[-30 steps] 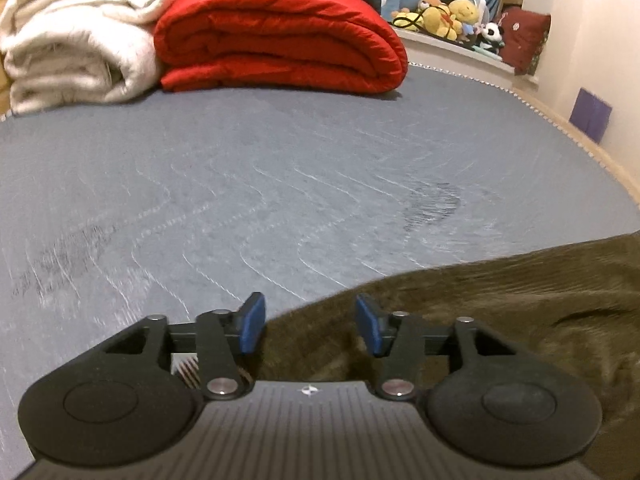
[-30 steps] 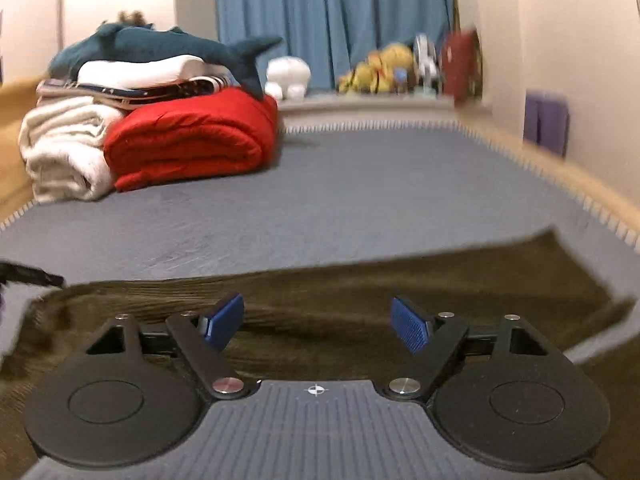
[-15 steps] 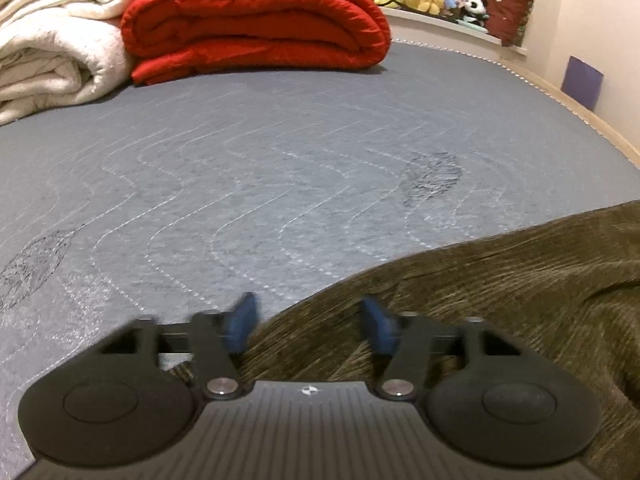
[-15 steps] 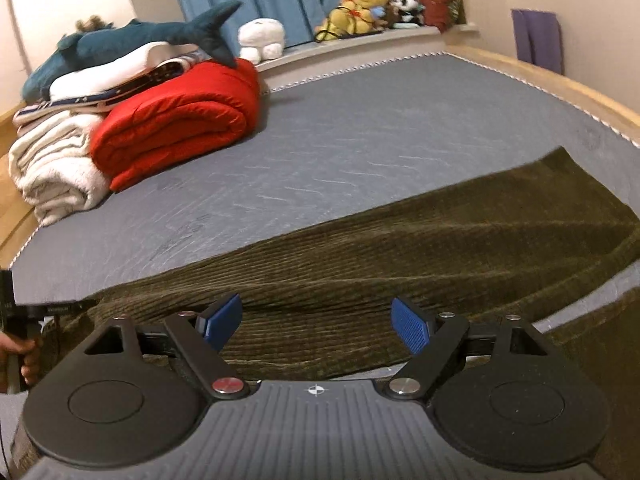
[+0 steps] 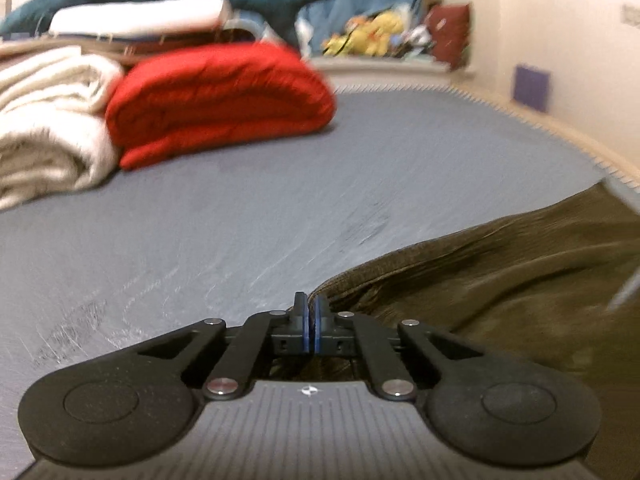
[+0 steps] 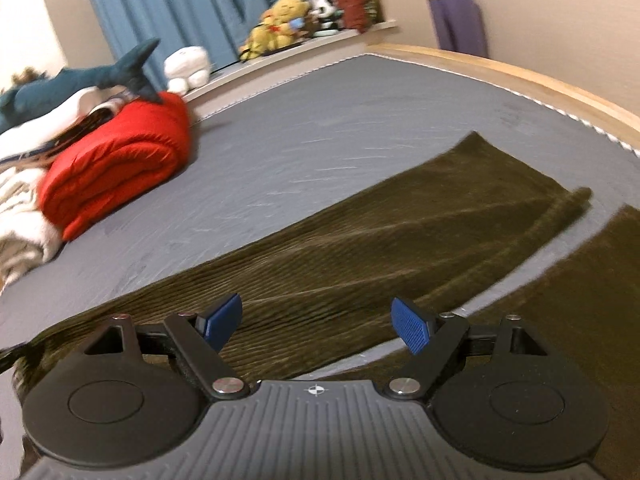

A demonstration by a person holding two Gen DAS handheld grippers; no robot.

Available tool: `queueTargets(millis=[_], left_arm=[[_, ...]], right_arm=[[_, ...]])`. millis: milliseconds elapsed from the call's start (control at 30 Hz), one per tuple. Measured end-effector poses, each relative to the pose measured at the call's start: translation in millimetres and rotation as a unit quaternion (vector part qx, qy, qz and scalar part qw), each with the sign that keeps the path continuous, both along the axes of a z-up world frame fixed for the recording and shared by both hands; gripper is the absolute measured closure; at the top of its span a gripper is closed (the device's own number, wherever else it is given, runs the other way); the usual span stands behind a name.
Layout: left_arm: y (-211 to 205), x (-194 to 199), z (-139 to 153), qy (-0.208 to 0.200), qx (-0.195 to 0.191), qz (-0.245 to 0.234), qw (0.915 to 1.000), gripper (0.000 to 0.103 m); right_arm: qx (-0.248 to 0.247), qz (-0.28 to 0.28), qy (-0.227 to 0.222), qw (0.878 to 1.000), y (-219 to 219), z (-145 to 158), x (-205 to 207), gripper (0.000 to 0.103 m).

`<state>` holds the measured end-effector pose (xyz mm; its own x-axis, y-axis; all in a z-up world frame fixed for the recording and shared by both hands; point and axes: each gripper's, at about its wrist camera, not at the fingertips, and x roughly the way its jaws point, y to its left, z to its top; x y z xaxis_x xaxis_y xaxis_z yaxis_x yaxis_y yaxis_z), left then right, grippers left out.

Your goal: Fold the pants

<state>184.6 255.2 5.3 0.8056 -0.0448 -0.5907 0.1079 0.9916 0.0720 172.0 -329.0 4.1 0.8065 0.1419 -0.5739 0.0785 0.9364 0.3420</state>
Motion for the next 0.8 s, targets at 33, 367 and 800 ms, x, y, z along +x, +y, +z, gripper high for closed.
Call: queueTargets(millis=[33,367,800], left_arm=[[-5,-16,13,-0.009,-0.001,-0.015,0.9999,0.101],[-45,-205,19,0.027,0.049,-0.198,0.9787,0.103],[-65,-176,-1,0.065,0.005,-0.167,0.9838,0.095]], right_arm=[[0.006,-0.007,0.0,1.0,-3,-1,-1,0.02],[0.092,-0.12,0.007,0.988,-27,1,-8,0.02],[0.143,-0.171,-0.001,0.975,-68,-13,-3,0.076]])
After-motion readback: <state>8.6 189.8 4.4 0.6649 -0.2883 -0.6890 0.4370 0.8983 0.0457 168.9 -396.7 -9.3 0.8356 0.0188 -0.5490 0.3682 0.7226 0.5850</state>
